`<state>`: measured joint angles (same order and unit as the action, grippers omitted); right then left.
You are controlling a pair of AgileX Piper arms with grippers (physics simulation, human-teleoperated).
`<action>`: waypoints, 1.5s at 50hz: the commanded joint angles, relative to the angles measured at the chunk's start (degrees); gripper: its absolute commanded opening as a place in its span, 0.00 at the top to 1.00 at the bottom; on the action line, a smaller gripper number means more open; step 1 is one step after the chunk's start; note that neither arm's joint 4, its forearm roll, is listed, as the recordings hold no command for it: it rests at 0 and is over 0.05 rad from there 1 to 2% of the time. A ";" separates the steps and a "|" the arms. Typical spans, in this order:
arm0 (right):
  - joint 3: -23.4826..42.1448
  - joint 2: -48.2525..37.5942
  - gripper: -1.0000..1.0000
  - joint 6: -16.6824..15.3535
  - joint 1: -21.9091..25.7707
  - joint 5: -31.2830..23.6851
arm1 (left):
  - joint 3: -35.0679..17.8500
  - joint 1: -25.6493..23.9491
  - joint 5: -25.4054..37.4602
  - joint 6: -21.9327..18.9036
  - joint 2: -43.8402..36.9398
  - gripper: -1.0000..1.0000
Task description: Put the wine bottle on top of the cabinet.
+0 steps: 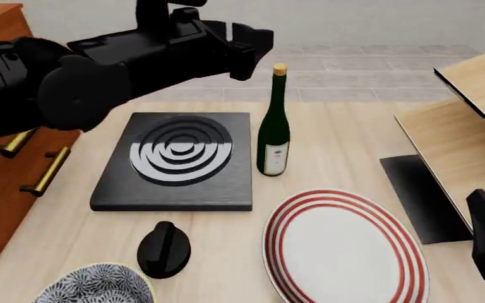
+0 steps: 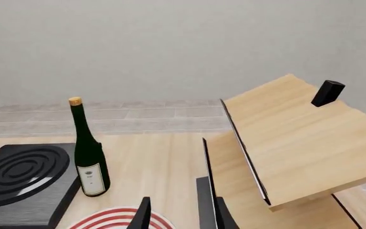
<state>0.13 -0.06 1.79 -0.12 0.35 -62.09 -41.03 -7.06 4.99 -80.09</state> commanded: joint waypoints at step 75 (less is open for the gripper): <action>0.25 0.02 0.00 -0.15 0.27 -0.32 | -12.72 2.51 3.86 -2.60 -19.98 0.00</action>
<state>0.33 -0.04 1.67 0.08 0.04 -74.51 -39.23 -3.01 2.80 -98.41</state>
